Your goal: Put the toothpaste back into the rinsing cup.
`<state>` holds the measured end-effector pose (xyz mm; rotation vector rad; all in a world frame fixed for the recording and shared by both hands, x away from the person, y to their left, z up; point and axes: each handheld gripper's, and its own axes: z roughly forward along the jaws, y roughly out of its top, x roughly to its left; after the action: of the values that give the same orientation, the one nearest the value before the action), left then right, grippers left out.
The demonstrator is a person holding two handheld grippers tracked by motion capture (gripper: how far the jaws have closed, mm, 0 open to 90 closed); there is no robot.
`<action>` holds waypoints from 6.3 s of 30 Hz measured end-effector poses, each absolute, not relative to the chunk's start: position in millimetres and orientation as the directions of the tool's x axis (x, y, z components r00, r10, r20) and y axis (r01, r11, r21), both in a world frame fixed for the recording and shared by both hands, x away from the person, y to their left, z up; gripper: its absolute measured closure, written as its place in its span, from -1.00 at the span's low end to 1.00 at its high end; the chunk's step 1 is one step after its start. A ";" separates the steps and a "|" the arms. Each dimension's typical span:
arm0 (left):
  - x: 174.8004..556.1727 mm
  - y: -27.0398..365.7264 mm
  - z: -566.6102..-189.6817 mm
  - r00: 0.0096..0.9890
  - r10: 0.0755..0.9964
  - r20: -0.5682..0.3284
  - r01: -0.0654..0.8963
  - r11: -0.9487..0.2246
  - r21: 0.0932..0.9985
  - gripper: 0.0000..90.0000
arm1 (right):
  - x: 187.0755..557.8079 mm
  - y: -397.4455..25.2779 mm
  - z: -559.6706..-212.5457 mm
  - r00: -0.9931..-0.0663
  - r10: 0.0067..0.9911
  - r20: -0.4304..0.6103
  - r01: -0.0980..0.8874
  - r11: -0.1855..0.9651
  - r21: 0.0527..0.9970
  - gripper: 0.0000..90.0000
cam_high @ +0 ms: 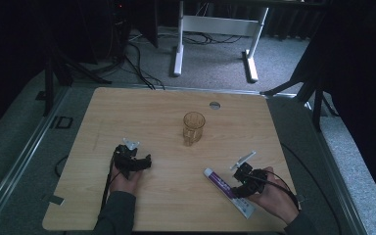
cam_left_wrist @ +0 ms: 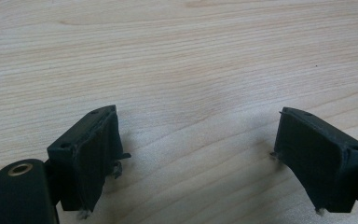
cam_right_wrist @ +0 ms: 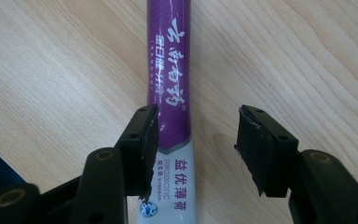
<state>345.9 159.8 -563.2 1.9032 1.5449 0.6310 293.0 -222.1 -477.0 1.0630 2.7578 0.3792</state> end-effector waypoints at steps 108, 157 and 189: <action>345.9 159.7 -563.2 0.209 0.978 -0.009 0.692 -0.141 0.708 -0.69 | 300.9 -199.0 -502.7 -0.773 0.634 -0.036 0.617 0.763 0.193 0.61; 345.9 159.8 -563.2 0.209 0.978 -0.009 0.692 -0.142 0.708 -0.69 | 316.0 -230.0 -447.9 -0.722 0.686 -0.089 0.639 0.710 0.296 0.61; 345.9 159.8 -563.2 0.209 0.978 -0.009 0.692 -0.142 0.708 -0.69 | 329.3 -241.8 -418.1 -0.706 0.697 -0.130 0.634 0.702 0.325 0.61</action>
<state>345.9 159.8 -563.2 1.9031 1.5449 0.6309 329.3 -241.8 -418.1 1.0615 2.6685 0.3765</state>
